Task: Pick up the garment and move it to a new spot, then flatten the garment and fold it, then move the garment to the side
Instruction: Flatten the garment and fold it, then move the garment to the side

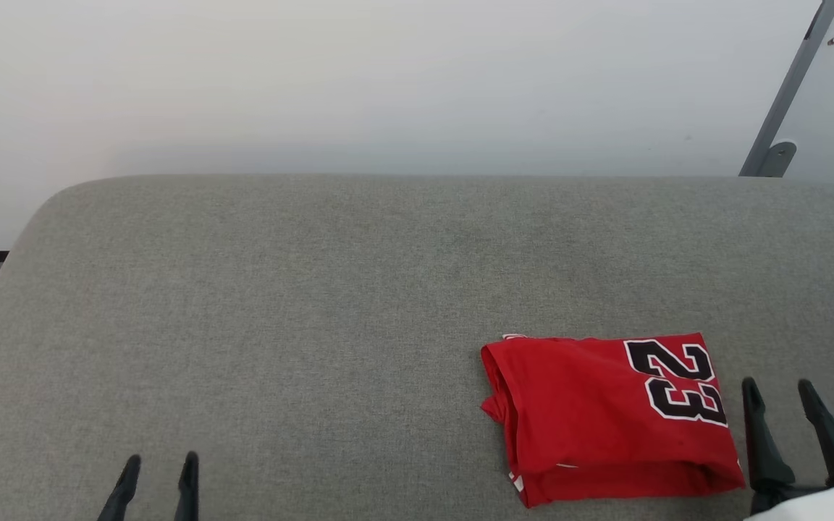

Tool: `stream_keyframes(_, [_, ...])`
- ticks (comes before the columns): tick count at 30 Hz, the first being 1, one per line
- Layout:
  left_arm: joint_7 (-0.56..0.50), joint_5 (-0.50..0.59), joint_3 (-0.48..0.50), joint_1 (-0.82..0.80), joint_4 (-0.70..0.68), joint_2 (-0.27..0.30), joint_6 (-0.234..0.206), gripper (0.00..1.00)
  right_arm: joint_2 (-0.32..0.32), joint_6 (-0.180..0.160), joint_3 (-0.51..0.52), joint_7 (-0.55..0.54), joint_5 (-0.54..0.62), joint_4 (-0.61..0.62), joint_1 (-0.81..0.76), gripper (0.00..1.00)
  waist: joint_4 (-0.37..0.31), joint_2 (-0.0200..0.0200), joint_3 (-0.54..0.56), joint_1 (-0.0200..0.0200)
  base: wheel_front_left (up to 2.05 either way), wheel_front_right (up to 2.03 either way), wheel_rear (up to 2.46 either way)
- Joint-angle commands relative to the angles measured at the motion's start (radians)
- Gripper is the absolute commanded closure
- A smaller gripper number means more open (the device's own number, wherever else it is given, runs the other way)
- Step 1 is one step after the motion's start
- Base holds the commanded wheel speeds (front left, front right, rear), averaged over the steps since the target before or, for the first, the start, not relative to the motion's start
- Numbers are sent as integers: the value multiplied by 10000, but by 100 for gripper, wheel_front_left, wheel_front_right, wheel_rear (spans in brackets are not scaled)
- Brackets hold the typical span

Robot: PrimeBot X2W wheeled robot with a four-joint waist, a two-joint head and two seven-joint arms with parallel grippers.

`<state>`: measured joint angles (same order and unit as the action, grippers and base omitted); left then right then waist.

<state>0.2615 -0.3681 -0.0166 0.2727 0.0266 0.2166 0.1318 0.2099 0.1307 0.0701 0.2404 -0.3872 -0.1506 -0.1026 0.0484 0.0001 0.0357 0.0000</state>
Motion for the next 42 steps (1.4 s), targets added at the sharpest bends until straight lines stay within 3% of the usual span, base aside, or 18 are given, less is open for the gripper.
stream_keyframes(1, [48,83,116,190,-148,-54,-21,0,-72,0,121,-127,67,180,-210,0,1,-1,-10,0,0,0,0])
stream_keyframes(12, [48,25,-122,-13,-309,-2,-21,0,-414,0,427,-782,351,914,-435,0,59,-1,-139,0,0,0,0])
stream_keyframes(18, [48,-24,-445,-380,-211,171,-22,0,-224,0,559,-1621,778,1056,-135,0,104,-1,-453,0,0,0,0])
stream_keyframes(24, [49,-261,-815,-1158,-159,237,-22,0,1032,-1,-179,-3987,702,1339,576,0,111,-1,-1376,0,0,0,0])
stream_keyframes(31, [49,-384,-1305,-2133,-49,314,-22,0,2358,-1,-218,-7325,-255,1450,1624,0,332,-1,-2473,0,0,0,0])
stream_keyframes(37, [49,-517,-1693,-2866,71,460,-22,0,2657,-1,-272,-9968,-1116,1171,2123,0,632,-1,-3095,0,0,0,0])
stream_keyframes(42, [49,-615,-2024,-3359,165,602,-21,0,2381,2,-451,-11012,-1382,1140,2161,0,850,-1,-3441,0,0,0,0])
